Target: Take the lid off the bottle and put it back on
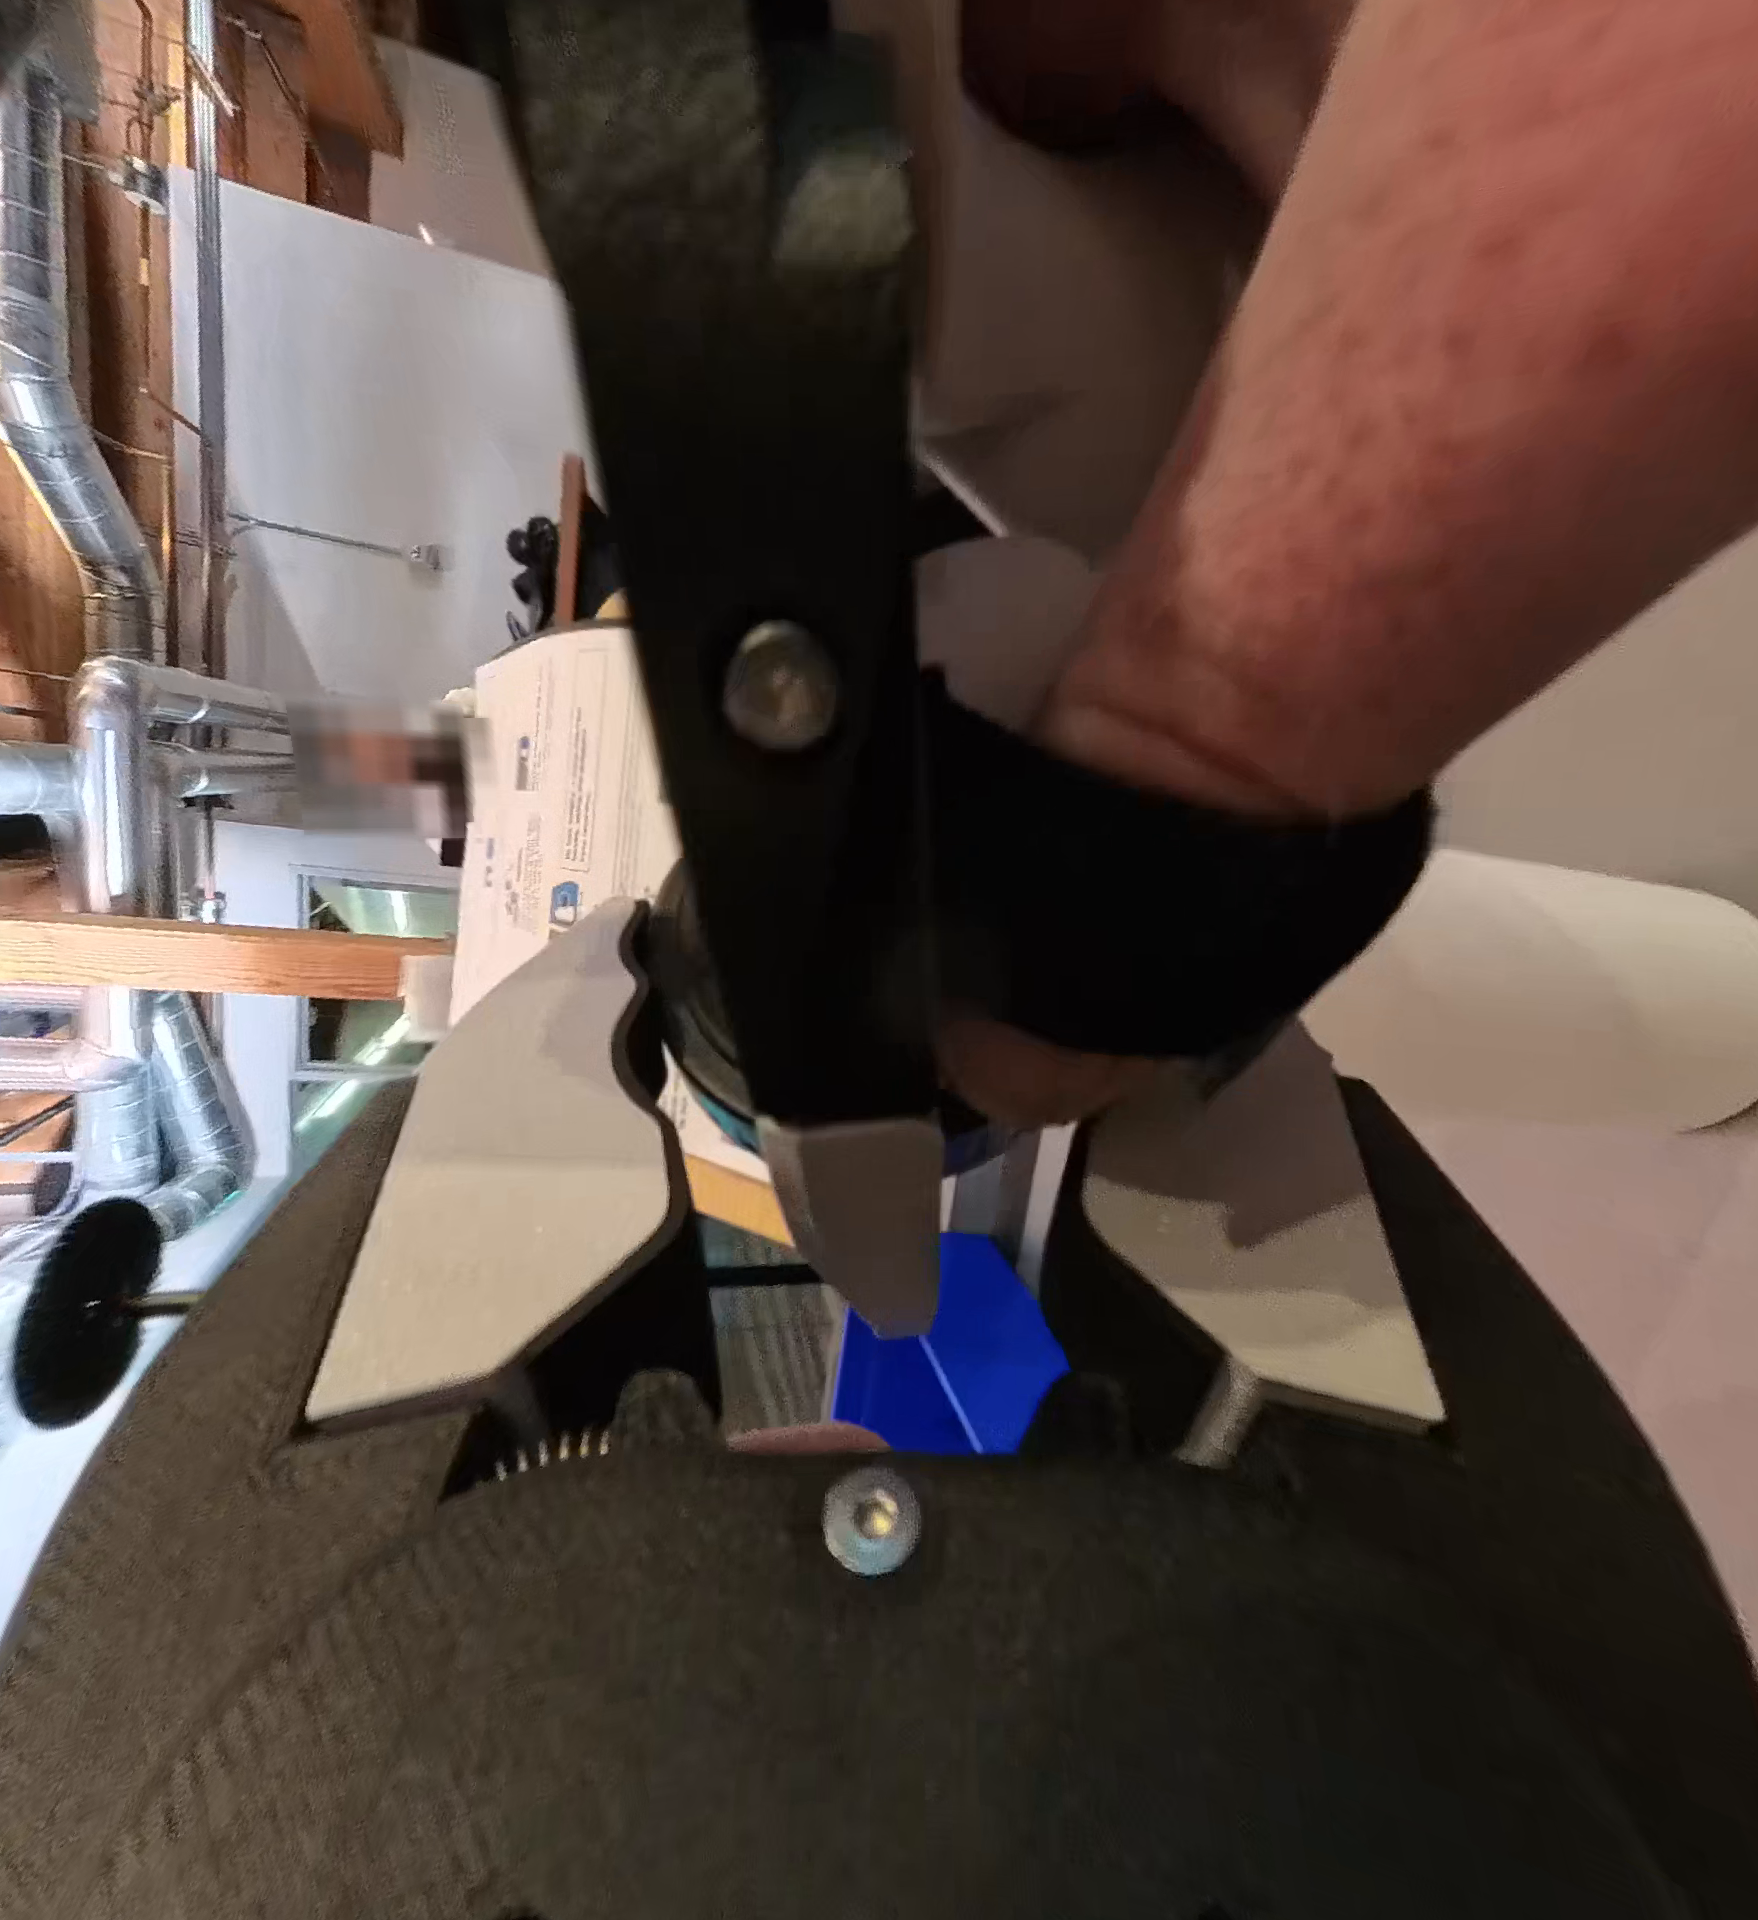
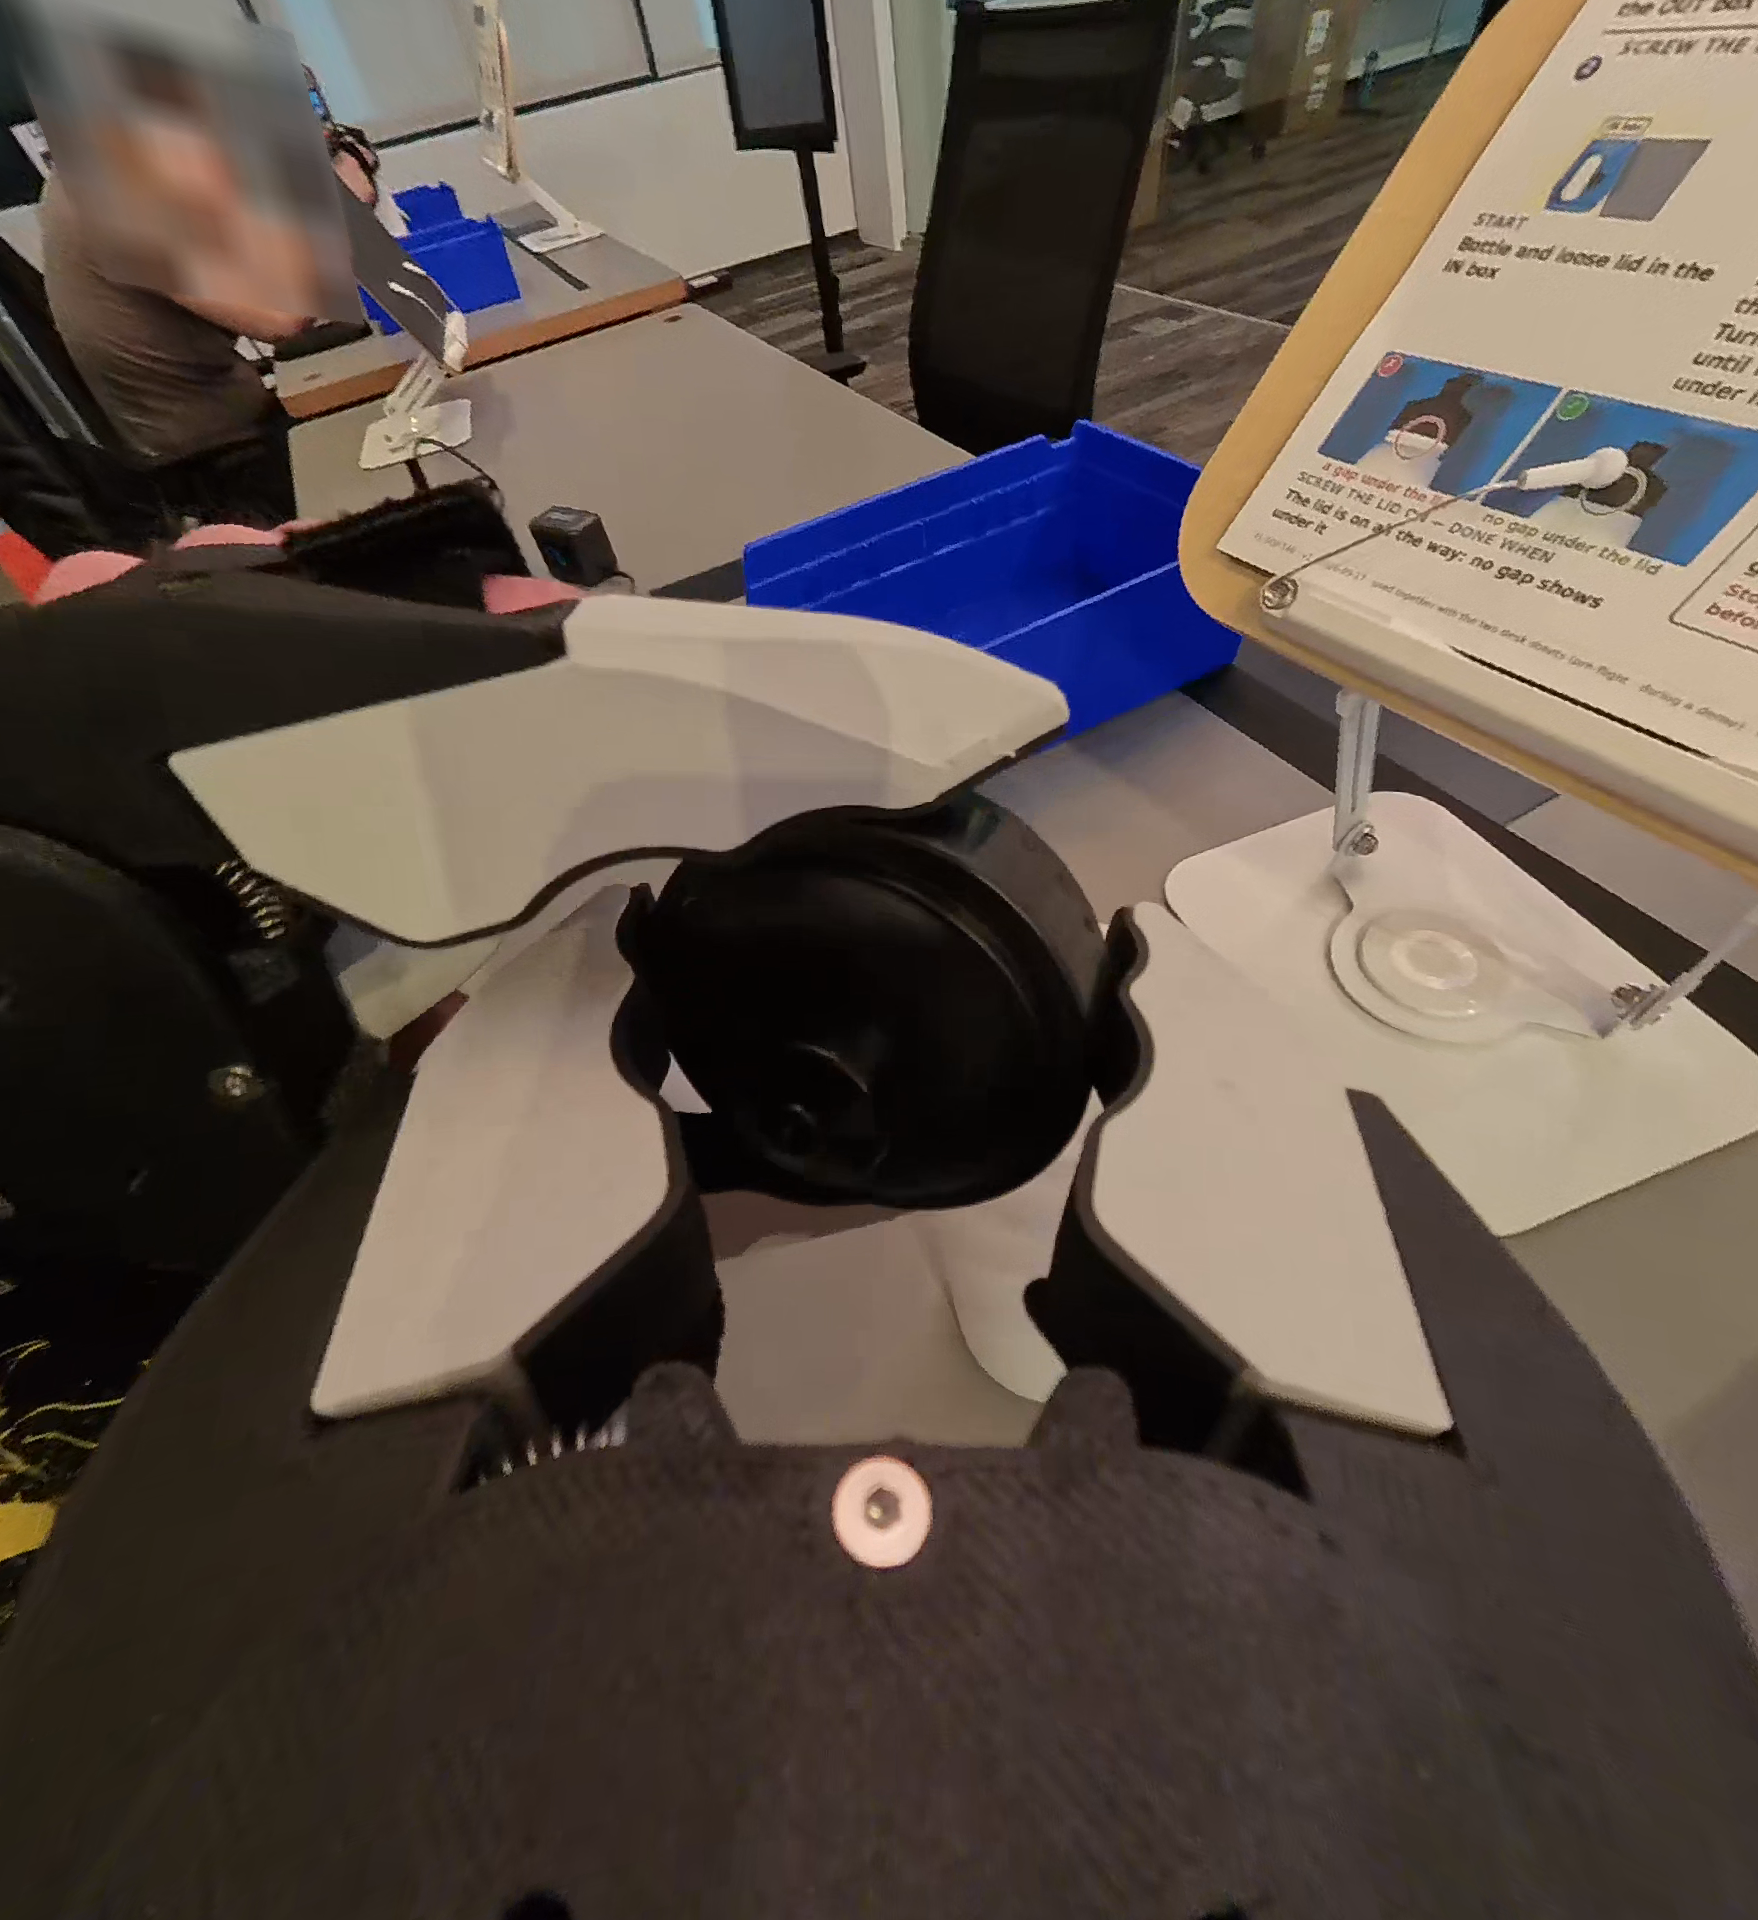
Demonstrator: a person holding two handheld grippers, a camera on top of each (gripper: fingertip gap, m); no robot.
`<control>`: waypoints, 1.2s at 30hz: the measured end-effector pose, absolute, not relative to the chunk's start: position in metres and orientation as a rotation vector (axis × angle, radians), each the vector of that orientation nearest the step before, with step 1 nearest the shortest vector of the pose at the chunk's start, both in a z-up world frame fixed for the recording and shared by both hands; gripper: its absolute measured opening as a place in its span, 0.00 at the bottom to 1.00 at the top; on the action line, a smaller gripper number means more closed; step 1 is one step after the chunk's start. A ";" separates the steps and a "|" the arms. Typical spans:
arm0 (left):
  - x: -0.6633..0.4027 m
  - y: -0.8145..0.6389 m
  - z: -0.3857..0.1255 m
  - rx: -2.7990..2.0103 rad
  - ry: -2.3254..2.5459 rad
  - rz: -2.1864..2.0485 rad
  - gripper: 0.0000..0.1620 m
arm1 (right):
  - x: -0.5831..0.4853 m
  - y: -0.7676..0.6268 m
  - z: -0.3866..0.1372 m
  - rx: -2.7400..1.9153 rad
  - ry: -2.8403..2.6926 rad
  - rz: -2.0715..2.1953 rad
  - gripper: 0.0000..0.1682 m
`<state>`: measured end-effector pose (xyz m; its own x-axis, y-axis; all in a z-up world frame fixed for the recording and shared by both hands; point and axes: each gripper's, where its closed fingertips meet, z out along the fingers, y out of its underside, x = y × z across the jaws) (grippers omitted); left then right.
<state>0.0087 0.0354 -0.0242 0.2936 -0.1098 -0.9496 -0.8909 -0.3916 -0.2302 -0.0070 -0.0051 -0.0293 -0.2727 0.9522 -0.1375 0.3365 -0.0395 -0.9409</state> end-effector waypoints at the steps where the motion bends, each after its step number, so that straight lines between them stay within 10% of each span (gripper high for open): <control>1: 0.012 0.035 -0.023 -1.724 0.921 1.145 0.49 | -0.005 -0.007 -0.027 -1.364 -1.655 1.348 0.49; 36: 0.036 0.034 -0.021 -1.686 0.960 0.769 0.50 | 0.010 -0.023 -0.021 -1.265 -1.758 1.778 0.47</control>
